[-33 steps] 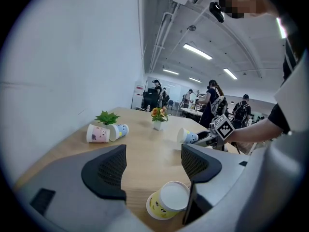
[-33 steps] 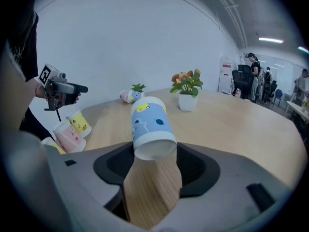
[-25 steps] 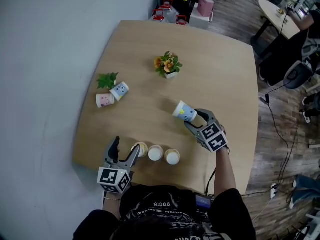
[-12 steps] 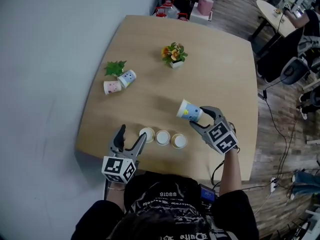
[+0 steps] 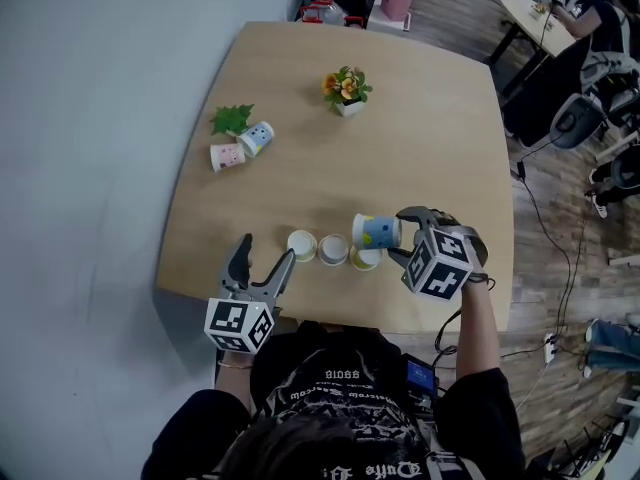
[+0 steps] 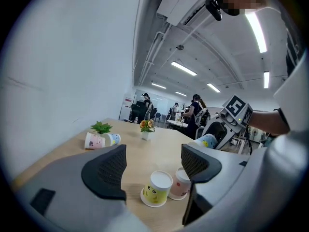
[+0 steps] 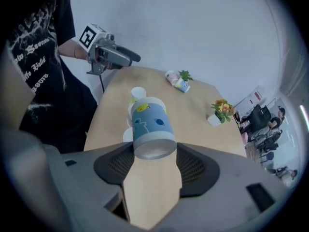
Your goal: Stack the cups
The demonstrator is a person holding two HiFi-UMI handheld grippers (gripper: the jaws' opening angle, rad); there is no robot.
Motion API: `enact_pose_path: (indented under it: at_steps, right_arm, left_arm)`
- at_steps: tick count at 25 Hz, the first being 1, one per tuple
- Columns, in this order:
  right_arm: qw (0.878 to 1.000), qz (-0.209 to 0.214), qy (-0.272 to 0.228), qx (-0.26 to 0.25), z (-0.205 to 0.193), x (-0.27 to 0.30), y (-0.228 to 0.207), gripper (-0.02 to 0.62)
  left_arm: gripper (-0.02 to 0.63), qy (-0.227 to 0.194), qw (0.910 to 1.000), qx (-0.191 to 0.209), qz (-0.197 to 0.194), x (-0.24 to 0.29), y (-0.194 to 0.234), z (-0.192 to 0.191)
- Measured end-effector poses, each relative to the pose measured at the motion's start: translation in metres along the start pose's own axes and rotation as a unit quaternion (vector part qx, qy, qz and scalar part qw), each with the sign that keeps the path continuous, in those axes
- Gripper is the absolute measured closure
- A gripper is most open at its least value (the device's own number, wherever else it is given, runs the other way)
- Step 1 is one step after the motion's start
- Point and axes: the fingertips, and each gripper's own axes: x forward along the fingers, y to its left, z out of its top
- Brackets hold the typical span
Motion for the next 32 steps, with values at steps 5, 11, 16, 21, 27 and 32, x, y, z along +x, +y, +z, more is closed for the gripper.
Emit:
enact_pose_path:
  at_steps: [5, 11, 16, 21, 27, 32]
  right_arm:
    - [0.996, 0.01, 0.07, -0.063, -0.002, 0.0, 0.014, 0.314]
    - [0.986, 0.006, 0.131, -0.107, -0.003, 0.0, 0.018, 0.314]
    - [0.977, -0.005, 0.165, -0.135, 0.001, 0.0, 0.018, 0.314]
    - [0.969, -0.01, 0.194, -0.153, 0.003, 0.002, 0.017, 0.313]
    - [0.958, -0.002, 0.228, -0.176, 0.006, 0.001, 0.019, 0.313]
    - [0.948, 0.006, 0.255, -0.191, 0.012, 0.001, 0.02, 0.31]
  left_arm:
    - [0.241, -0.002, 0.9998, 0.013, -0.016, -0.005, -0.002, 0.004]
    - [0.241, -0.002, 0.9991, 0.025, -0.035, -0.011, -0.007, 0.005]
    - [0.241, -0.002, 0.9983, 0.03, -0.05, -0.017, -0.013, 0.003]
    - [0.241, -0.004, 0.9977, 0.026, -0.062, -0.023, -0.014, 0.003]
    - [0.241, -0.004, 0.9975, 0.02, -0.067, -0.031, -0.009, -0.002]
    - [0.241, -0.01, 0.9981, 0.01, -0.06, -0.034, -0.001, -0.002]
